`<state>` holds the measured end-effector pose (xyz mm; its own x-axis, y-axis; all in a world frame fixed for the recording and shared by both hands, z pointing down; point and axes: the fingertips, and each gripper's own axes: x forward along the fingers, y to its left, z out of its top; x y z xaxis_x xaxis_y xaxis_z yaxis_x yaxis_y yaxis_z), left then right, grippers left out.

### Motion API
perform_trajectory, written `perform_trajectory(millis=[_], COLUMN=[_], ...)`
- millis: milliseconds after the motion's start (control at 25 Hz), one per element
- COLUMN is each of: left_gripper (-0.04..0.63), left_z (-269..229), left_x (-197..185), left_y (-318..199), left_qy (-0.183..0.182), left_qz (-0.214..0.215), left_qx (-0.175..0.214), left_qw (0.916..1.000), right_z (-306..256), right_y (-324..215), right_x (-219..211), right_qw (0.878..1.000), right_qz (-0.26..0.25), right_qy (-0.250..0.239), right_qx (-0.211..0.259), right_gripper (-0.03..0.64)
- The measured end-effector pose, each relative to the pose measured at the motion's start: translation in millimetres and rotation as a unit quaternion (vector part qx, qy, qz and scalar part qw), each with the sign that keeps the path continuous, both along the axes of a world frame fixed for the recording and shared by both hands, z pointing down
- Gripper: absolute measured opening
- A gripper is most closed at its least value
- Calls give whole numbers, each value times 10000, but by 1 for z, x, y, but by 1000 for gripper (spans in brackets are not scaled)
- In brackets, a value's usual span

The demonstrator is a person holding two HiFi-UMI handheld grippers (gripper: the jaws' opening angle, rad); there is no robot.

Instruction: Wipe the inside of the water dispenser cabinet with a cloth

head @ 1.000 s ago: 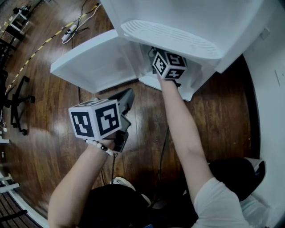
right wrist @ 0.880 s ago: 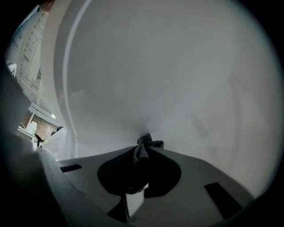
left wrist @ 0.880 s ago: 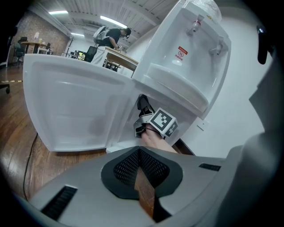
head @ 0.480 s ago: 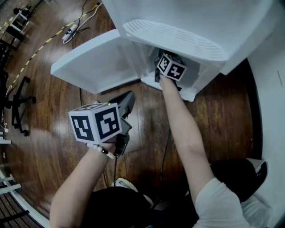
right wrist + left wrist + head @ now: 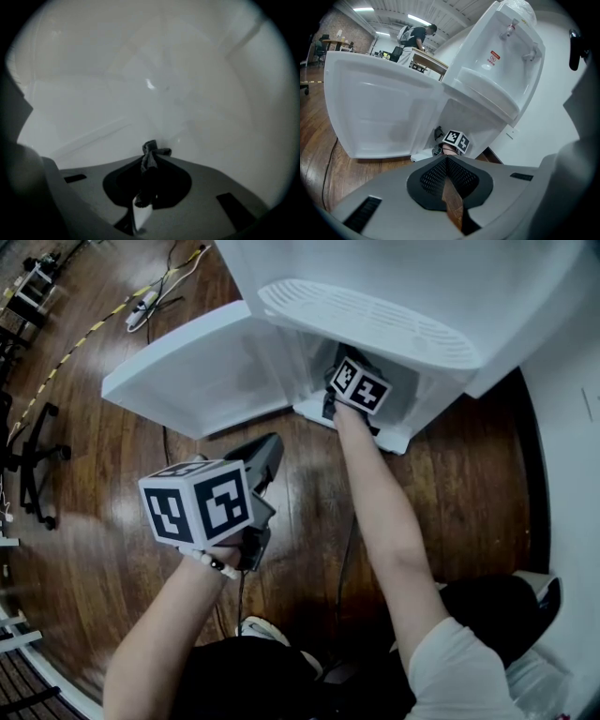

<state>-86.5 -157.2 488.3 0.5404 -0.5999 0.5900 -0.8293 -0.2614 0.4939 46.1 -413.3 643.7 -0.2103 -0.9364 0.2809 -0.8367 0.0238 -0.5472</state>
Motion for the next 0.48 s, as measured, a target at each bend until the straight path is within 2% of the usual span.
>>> perform_trajectory(millis=[160, 320, 480], left_gripper=[-11, -11, -11], left_z=[-6, -13, -19], left_x=[2, 0, -2], left_y=[4, 6, 8], left_qy=[27, 4, 33], left_qz=[61, 54, 8], left_qx=[48, 113, 159], left_qw=[10000, 9999, 9999], right_z=[-49, -111, -128], right_y=[2, 12, 13], right_x=[9, 30, 44], right_qw=[9967, 9837, 9782], right_qz=[142, 719, 900], right_qy=[170, 91, -82], right_qx=[776, 1643, 1869], right_gripper=[38, 41, 46])
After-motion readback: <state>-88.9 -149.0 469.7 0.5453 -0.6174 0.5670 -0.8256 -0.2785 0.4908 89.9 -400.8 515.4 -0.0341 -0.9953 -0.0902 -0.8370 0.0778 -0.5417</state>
